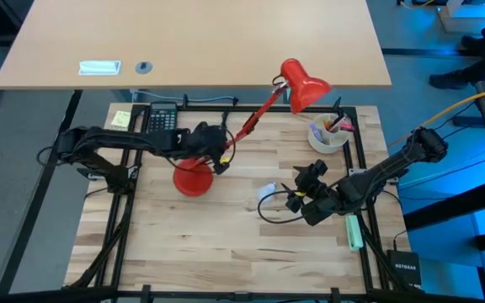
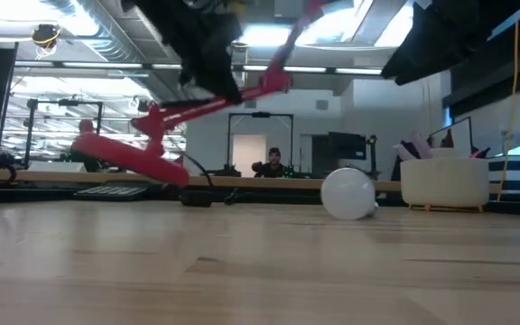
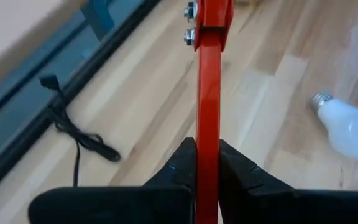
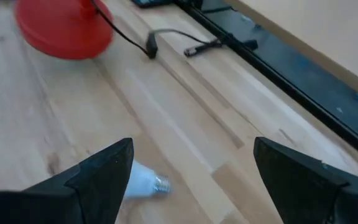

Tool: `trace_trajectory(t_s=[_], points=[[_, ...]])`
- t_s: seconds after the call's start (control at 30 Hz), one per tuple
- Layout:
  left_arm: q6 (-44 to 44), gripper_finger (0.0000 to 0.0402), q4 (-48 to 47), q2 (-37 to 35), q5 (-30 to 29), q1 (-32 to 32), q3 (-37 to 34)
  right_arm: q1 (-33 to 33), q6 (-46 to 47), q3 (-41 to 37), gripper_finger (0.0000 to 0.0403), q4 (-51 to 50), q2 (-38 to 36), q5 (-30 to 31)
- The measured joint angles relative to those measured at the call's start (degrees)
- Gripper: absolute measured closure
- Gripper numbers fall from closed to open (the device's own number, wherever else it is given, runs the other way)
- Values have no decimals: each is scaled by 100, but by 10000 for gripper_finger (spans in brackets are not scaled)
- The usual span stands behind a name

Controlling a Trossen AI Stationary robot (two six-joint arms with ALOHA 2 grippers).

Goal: Screw lightbulb
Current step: Adjust the lamp, then return to home Position

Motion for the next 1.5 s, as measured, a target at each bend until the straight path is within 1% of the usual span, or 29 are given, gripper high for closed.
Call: trace_trajectory(t_s=[0.13, 0.23, 0.3, 0.4, 0.53, 0.6, 0.73, 0.77, 0.9, 1.07, 1.2, 1.33, 1.5], points=[[204, 382, 427, -155, -643, -471, -13, -7, -526, -203, 68, 729, 0, 106], [359, 382, 1261, -209, -598, -739, -410, -16, -1066, -298, 68, 1380, 0, 344], [382, 382, 1760, -250, -484, -893, -790, -96, -1516, -303, 68, 1748, 0, 353], [488, 382, 2502, -254, -472, -1157, -1319, -267, -2207, -303, 68, 2441, -4, 168], [698, 382, 3659, -254, -575, -1434, -1902, -574, -3190, -303, 68, 3398, -11, -289], [697, 382, 3968, -254, -619, -1489, -2093, -775, -3575, -305, 68, 3774, -11, -540], [603, 375, 3973, -254, -662, -1484, -2216, -1147, -4250, -305, 68, 4438, -11, -909], [592, 372, 3954, -254, -687, -1484, -2218, -1243, -4396, -305, 68, 4622, -11, -1090], [622, 369, 3963, -254, -649, -1496, -2218, -1610, -4831, -305, 68, 5241, -11, -2141], [696, 362, 3944, -254, -626, -1502, -2218, -2050, -5061, -305, 68, 5575, 7, -2508], [751, 348, 3946, -254, -643, -1500, -2218, -2255, -5072, -305, 68, 5776, 7, -2987], [781, 315, 3976, -254, -637, -1521, -2216, -2266, -5079, -305, 68, 5787, 11, -3105], [933, 250, 3958, -254, -627, -1521, -2216, -2260, -5089, -305, 68, 5786, 11, -3105]])
